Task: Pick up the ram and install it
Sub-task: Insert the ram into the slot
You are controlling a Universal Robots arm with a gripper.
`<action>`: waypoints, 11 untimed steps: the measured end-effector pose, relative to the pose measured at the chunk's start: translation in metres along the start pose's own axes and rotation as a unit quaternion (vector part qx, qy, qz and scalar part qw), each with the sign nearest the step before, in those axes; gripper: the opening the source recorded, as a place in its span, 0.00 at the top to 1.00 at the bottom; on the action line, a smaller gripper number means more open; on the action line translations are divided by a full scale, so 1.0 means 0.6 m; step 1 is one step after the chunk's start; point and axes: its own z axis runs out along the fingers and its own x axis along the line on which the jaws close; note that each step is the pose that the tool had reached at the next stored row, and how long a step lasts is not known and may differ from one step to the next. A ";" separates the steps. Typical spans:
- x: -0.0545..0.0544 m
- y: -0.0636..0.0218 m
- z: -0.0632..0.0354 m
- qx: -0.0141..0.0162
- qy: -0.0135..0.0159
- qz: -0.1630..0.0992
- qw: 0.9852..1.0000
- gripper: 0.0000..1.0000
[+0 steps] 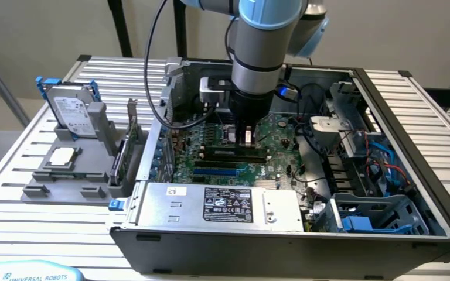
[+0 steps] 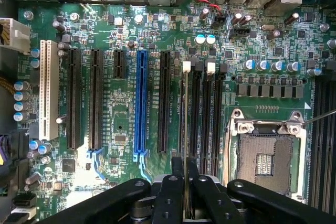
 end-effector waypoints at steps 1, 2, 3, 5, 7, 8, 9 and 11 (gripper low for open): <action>0.000 0.000 0.000 0.000 0.000 0.000 1.000 0.87; 0.000 0.000 0.001 0.000 0.000 0.000 1.000 0.87; 0.000 0.000 0.001 0.000 0.000 0.000 1.000 0.87; 0.000 0.000 0.002 0.000 0.000 0.000 1.000 0.87; 0.000 0.000 0.002 0.000 0.001 0.000 1.000 0.87; 0.000 0.000 0.003 0.000 0.001 0.000 1.000 0.87; 0.000 0.000 0.003 0.000 0.001 0.000 1.000 0.87; 0.000 0.000 0.004 0.000 0.001 0.000 1.000 0.87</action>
